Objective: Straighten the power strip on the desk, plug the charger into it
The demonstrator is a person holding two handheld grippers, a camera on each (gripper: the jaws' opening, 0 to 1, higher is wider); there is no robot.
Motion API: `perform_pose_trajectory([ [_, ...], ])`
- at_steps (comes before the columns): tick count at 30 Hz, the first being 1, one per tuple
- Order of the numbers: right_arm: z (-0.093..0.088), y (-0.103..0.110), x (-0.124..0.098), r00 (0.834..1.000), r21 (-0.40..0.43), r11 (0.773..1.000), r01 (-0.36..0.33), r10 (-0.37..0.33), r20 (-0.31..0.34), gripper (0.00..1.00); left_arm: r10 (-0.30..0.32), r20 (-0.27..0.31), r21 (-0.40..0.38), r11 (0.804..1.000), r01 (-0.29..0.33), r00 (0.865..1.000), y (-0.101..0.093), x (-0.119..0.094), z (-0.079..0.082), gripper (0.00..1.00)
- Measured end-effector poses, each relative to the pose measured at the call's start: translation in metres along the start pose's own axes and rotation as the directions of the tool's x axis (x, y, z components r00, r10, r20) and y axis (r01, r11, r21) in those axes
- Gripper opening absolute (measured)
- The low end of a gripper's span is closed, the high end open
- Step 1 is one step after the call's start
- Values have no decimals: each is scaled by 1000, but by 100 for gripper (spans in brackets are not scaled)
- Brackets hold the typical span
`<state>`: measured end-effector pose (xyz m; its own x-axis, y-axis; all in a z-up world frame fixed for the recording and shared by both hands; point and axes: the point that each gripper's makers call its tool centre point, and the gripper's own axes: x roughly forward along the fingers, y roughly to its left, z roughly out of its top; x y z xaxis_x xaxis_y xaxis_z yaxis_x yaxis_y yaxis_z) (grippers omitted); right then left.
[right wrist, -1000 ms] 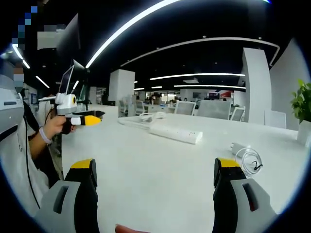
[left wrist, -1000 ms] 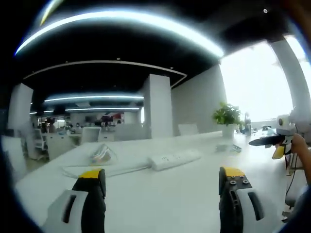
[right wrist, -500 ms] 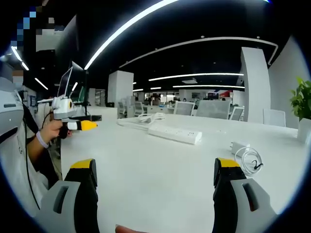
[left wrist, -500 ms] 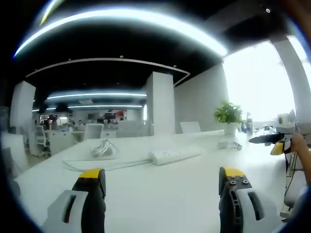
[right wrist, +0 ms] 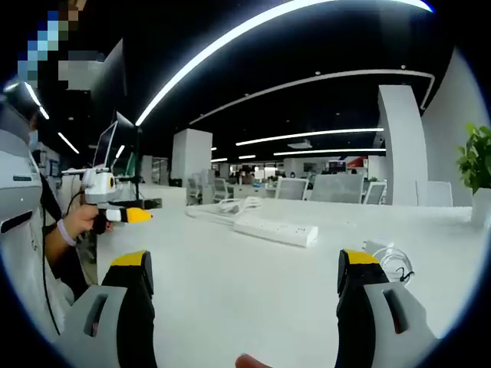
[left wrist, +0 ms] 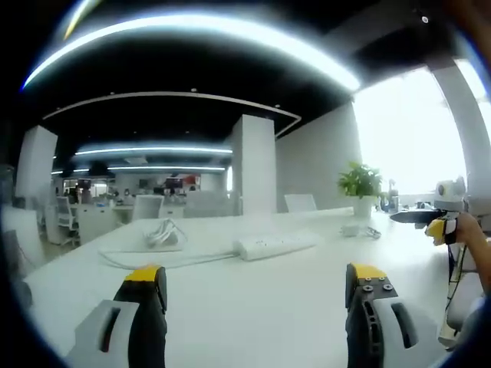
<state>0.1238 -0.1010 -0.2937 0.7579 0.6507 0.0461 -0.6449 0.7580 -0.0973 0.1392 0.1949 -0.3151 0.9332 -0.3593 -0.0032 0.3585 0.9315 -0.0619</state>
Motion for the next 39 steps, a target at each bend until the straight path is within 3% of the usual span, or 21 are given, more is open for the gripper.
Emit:
perform_pose_trajectory([
  [5,8,-3,2,999,-10,1000,0,0,41,100,-4,2,-18,1000,4,1000,0,0,-1,99],
  [10,7,-17,3,999,-21,999,43,-42,14,100,-1,3,-14,1000,1,1000,0,-1,-1,99],
  [17,19,-34,3,995,-59,995,80,-76,68,100,2,0,-7,1000,-2,1000,0,-2,-1,99],
  [22,26,-45,6,991,-39,995,92,-88,101,100,0,1,-11,1000,0,1000,-1,-1,-2,99],
  [39,52,-81,18,985,-80,988,131,-120,122,100,-2,-4,-8,1000,2,1000,-3,-3,-3,99],
])
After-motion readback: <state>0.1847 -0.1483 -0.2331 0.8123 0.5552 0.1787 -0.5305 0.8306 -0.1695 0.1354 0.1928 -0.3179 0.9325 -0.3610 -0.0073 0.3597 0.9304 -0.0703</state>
